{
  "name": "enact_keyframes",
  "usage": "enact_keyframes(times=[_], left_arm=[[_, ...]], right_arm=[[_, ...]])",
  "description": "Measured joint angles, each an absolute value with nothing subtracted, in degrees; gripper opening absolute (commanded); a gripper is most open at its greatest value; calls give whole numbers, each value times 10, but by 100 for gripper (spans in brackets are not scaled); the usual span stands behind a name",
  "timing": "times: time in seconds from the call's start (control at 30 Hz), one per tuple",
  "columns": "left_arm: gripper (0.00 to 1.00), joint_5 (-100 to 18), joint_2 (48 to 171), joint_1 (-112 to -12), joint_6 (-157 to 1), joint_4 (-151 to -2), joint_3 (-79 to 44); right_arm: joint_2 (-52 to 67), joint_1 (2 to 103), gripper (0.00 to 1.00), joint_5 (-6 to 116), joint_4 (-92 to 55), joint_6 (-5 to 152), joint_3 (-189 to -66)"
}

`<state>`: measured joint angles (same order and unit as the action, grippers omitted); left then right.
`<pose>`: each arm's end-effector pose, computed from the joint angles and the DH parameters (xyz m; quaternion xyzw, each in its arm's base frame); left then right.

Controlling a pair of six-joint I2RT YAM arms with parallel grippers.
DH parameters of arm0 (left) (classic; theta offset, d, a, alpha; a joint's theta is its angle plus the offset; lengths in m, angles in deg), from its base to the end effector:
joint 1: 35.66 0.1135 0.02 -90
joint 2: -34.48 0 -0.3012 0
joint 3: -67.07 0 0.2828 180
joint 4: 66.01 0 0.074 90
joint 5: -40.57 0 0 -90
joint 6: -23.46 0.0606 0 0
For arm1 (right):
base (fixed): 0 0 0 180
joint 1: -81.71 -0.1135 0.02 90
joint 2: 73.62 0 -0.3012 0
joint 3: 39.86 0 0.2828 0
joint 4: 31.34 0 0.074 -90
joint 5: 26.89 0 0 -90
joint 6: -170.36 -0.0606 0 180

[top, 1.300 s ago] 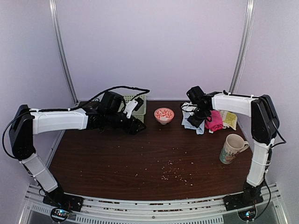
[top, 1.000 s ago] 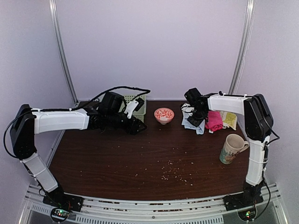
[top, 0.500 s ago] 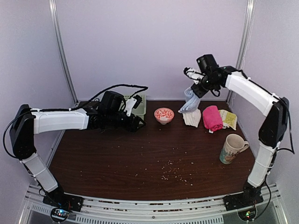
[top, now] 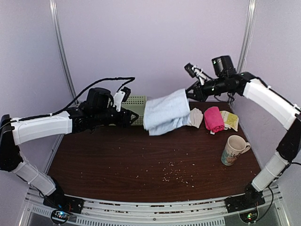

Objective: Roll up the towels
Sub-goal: Place the towel at the center of the board.

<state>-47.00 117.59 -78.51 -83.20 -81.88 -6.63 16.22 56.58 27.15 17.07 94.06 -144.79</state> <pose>0.2802 -0.2634 0.3088 0.2024 0.8200 -0.2811 0.4557 0.3425 0.2000 0.4207 -0.4165 0.7408 0.3153 0.4222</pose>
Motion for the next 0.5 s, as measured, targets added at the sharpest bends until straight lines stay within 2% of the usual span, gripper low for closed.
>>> enact_keyframes(times=[0.1, 0.2, 0.33, 0.5], left_arm=[[54, -487, 1161, -785, -832, -831, -49], [47, -495, 1151, -785, -832, -841, -29], [35, -452, 1150, -786, -826, -855, -2], [32, -352, 1158, -812, -804, -856, 29]], right_arm=[[223, 581, 22, 306, 161, 921, -1365], [256, 592, 20, 349, 170, 920, -1292], [227, 592, 13, 370, 180, 940, -1244], [162, 580, 13, 346, 190, 1024, -1193]])
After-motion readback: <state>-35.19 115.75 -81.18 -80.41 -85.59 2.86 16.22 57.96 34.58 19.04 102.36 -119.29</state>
